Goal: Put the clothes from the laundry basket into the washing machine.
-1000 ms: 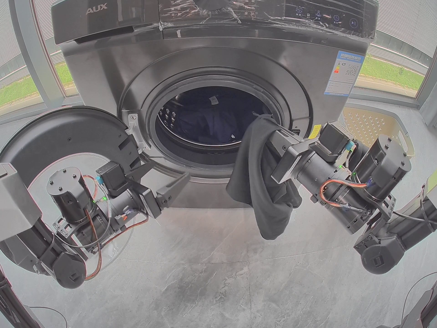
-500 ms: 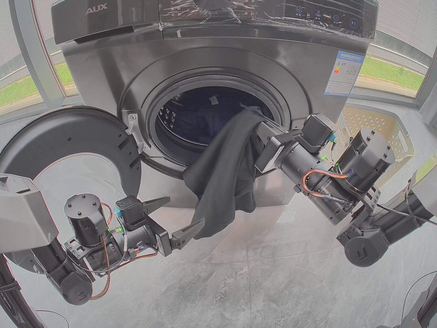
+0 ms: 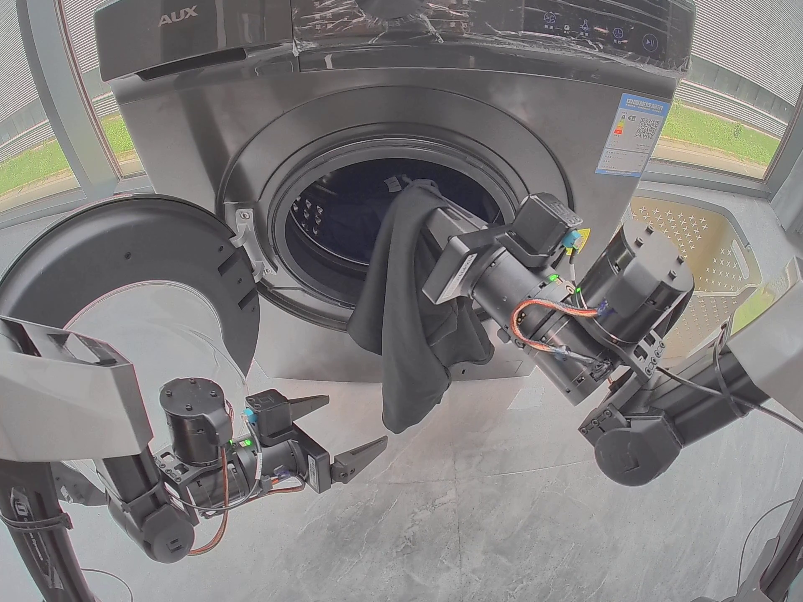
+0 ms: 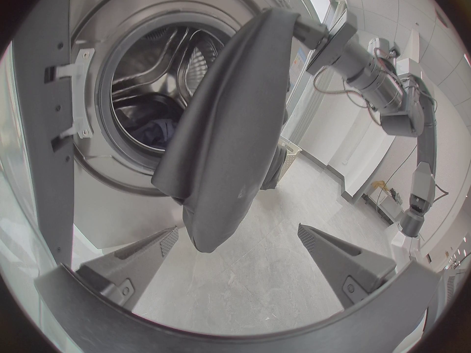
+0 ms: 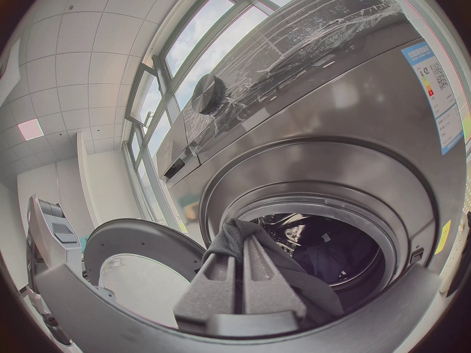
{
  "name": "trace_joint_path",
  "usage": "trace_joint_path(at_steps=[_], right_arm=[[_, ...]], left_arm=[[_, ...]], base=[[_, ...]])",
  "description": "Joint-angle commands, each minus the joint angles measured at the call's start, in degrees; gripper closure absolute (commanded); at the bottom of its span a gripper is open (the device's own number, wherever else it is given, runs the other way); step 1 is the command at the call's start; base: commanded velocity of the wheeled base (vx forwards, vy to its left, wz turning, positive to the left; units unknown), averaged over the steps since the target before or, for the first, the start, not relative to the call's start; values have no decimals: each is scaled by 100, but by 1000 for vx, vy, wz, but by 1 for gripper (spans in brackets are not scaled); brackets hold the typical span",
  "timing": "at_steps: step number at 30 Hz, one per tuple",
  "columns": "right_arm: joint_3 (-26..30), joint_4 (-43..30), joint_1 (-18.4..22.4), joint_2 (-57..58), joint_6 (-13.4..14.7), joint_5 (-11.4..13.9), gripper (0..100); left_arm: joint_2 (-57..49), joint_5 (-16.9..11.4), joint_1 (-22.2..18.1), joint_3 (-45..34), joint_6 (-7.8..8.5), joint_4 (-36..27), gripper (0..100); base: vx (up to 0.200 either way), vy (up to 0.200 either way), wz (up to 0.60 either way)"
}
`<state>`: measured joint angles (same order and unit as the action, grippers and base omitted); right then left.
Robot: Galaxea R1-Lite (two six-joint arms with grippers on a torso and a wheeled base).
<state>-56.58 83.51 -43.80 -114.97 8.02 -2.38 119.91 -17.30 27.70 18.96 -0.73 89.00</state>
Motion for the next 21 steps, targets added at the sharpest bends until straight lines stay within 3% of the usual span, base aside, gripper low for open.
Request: trace_joint_path(at_steps=[1,14,21], right_arm=[[-64,8,-41,-69,6,0,100],[-20,25,-129,-52,15,-8,100],[6,34,-217,-34,15,-17,100]], left_arm=[[543,-2,8,284,-6,12,0],[1527,86,34,1629,12,3,0],[1914,280,-45,2314,3,3,0]], base=[[0,0,0],[0,0,0],[0,0,0]])
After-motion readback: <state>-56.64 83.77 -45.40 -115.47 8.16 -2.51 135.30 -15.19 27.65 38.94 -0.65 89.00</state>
